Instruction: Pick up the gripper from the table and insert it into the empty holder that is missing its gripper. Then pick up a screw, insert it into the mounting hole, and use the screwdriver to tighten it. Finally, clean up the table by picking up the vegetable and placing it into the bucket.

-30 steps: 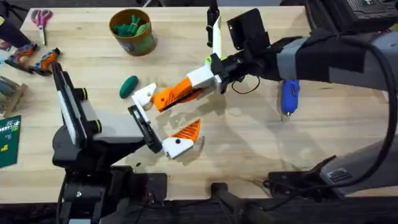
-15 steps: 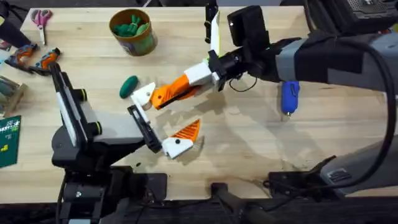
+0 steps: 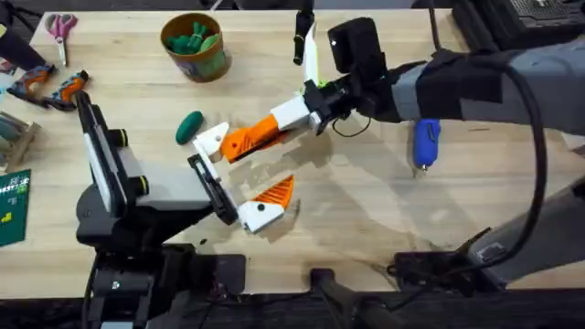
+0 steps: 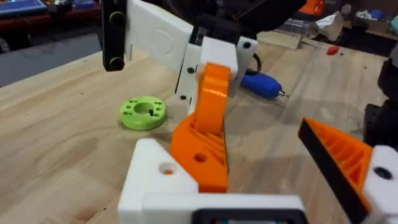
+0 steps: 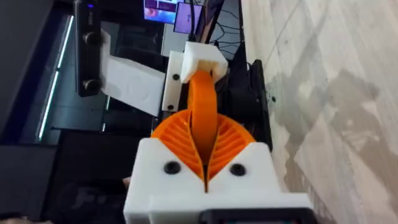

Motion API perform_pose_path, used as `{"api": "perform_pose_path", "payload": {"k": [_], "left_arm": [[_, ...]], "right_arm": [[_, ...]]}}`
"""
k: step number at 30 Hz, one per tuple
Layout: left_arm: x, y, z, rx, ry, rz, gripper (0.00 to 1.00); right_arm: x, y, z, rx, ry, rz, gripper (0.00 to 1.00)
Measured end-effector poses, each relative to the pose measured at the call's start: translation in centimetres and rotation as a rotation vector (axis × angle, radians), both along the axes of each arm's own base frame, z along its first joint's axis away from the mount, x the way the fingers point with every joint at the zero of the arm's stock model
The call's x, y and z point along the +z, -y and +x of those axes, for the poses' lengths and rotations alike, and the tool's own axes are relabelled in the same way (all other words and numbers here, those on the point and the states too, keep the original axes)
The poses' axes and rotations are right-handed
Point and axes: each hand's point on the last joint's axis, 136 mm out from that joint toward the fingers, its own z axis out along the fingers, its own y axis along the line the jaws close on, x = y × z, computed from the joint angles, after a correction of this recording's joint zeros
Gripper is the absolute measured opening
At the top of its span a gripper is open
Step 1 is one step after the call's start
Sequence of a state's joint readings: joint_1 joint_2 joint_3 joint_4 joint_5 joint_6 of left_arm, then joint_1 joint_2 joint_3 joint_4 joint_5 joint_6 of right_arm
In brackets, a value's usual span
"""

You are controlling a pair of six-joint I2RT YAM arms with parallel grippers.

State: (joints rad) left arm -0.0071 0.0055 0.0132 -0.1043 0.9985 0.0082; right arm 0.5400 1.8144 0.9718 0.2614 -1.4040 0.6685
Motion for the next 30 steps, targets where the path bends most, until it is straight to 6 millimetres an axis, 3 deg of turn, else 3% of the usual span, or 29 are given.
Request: {"api": "perform_pose_path", "payload": {"k": [14, 30], "left_arm": [[0.0, 0.2, -0.3, -0.018, -0.005, -0.003, 0.986], [0.0, 0.1, -0.1, -0.009, -0.01, -0.006, 0.986]], "right_arm": [[-0.1, -1.3, -0.5, -0.006, -0.036, -0.042, 0.009], [-0.1, -1.9, 0.4, -0.055, -0.04, -0.069, 0.009]]}}
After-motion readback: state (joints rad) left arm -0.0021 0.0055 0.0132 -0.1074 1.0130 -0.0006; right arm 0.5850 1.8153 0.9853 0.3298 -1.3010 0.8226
